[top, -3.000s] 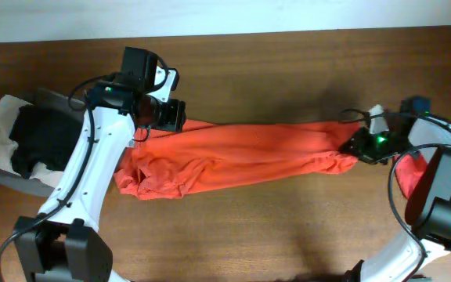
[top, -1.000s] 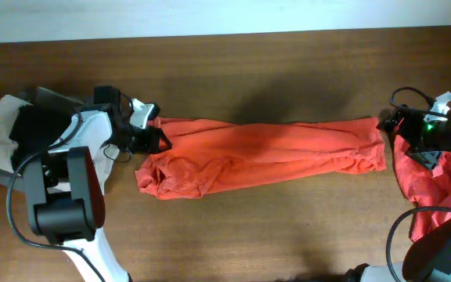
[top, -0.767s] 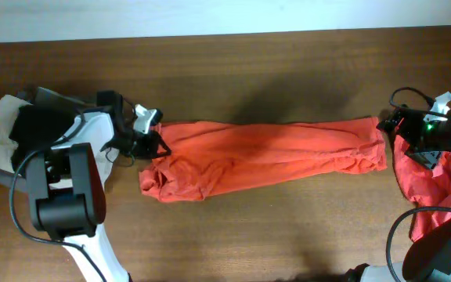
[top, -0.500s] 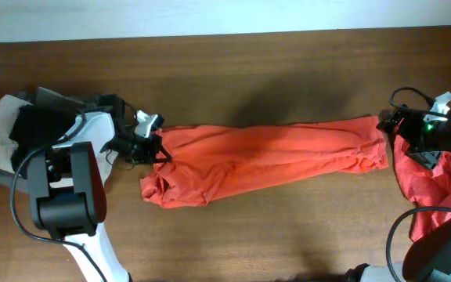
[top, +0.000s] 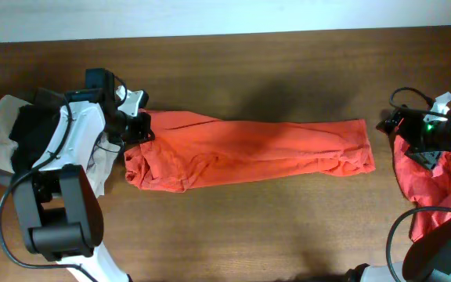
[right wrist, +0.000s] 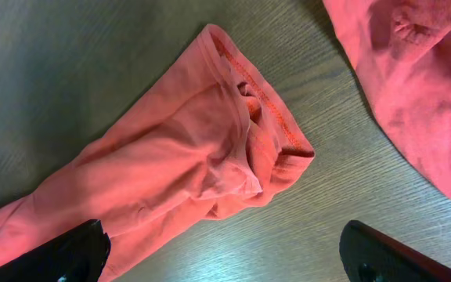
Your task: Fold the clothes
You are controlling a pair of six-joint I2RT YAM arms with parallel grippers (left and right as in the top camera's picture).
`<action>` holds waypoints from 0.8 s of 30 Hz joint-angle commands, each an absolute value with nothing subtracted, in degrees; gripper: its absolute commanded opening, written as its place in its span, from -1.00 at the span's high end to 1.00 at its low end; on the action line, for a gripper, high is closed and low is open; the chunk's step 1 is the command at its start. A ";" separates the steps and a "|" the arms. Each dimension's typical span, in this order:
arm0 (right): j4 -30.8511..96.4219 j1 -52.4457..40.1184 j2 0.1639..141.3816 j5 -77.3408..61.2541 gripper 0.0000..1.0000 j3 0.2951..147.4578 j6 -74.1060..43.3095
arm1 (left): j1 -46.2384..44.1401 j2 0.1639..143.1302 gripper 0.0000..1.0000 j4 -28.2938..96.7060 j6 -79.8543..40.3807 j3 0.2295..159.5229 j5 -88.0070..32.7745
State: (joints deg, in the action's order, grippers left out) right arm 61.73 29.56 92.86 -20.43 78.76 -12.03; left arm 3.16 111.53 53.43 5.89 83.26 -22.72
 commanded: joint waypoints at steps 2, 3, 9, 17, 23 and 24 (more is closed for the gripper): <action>61.78 29.21 92.12 -20.78 -0.98 79.50 -12.32 | 2.02 111.31 0.76 53.47 3.11 83.61 -18.37; 61.80 29.21 92.12 -20.78 -0.98 79.50 -12.32 | 1.91 111.44 0.59 53.32 2.74 83.61 -15.40; 61.93 29.21 92.12 -20.78 -0.98 79.50 -12.32 | 2.61 112.64 -0.23 53.28 2.76 83.57 -10.20; 62.24 29.21 92.12 -20.78 -0.98 79.50 -12.32 | 8.10 118.34 -0.57 53.30 6.66 83.50 -18.65; 62.17 29.21 92.12 -20.78 -0.98 79.50 -12.32 | 8.78 123.00 -0.57 53.47 14.02 83.50 -24.45; 62.17 29.21 92.12 -20.78 -0.97 79.50 -12.32 | 8.64 123.52 -0.56 53.45 14.50 83.50 -25.10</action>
